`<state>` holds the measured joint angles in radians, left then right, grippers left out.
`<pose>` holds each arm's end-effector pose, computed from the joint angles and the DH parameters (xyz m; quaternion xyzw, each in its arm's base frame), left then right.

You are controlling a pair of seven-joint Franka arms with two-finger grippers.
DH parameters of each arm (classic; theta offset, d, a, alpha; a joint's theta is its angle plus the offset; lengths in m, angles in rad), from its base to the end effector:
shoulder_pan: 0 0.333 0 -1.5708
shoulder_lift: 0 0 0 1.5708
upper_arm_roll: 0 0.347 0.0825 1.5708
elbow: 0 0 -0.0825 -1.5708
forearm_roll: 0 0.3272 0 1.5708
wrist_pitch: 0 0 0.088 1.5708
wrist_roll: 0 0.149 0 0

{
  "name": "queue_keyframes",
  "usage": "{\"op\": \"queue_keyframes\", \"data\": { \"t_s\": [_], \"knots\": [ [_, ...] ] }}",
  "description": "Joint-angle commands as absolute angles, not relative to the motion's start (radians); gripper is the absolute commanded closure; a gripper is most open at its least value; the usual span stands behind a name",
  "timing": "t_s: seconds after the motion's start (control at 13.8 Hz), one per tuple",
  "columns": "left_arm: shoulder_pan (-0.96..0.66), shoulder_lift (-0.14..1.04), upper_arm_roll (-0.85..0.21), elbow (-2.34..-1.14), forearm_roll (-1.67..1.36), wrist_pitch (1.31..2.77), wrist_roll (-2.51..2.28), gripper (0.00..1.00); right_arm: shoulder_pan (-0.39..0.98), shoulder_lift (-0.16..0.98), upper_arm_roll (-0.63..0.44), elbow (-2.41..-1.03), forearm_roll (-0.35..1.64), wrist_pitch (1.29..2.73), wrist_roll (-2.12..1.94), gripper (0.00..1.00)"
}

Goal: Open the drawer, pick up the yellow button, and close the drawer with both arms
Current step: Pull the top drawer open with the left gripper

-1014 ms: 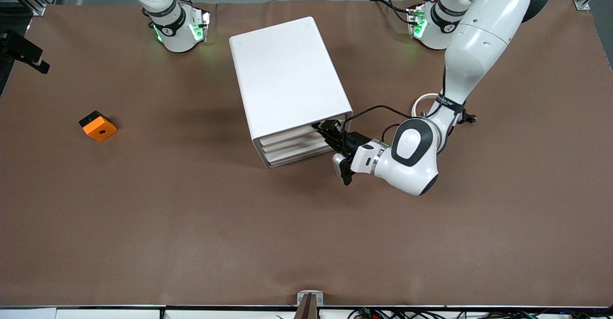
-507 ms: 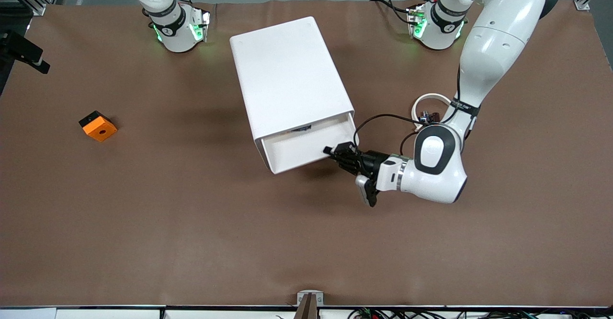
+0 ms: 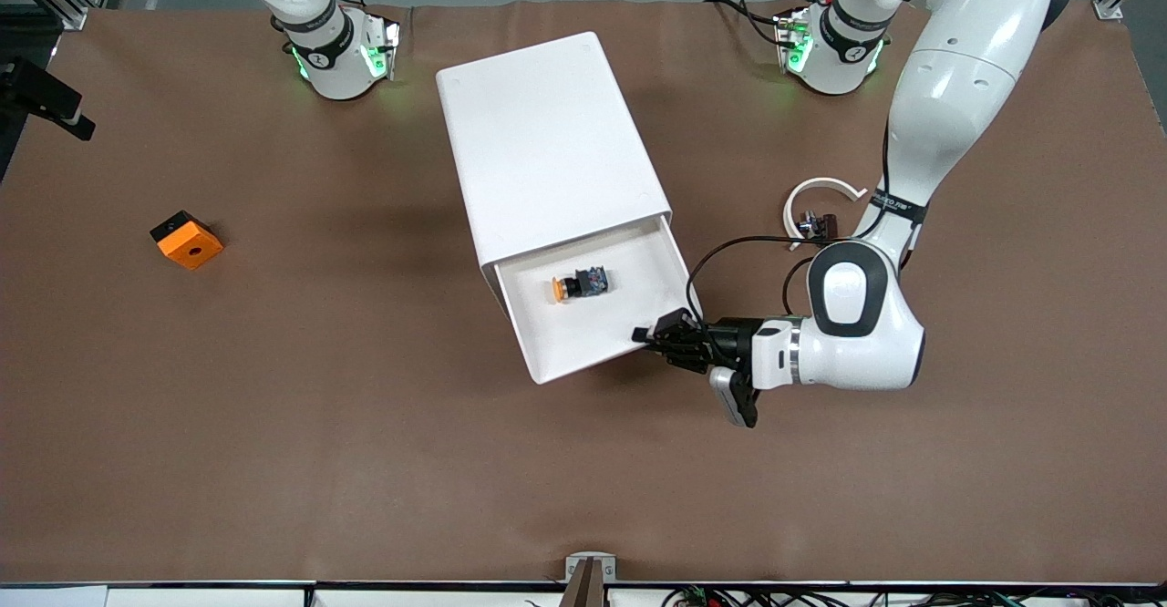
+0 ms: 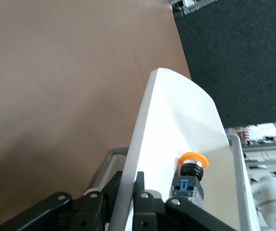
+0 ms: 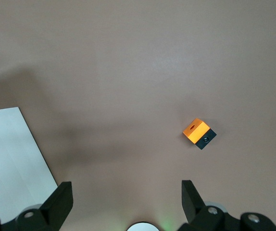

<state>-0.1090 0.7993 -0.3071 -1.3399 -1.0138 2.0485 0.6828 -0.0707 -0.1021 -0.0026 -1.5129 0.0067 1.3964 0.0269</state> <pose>0.6602 -0.3100 0.3242 0.8325 -0.1939 0.0374 0.5177 0.4413 -0.0314 0.6699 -0.9987 0.0495 0.0071 0.0036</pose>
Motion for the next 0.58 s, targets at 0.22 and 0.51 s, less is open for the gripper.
{"op": "queue_keyframes", "data": {
  "t_s": [0.22,0.51],
  "knots": [
    [-0.110,0.796,-0.296,-1.342,-1.017,2.279,0.713,0.85,-0.087,-0.104,0.005,-1.486,0.015,1.396,0.023,0.00],
    [-0.106,0.793,-0.296,-1.344,-1.019,2.303,0.715,0.61,-0.084,-0.023,0.005,-1.497,0.000,1.393,0.023,0.00]
  ]
}}
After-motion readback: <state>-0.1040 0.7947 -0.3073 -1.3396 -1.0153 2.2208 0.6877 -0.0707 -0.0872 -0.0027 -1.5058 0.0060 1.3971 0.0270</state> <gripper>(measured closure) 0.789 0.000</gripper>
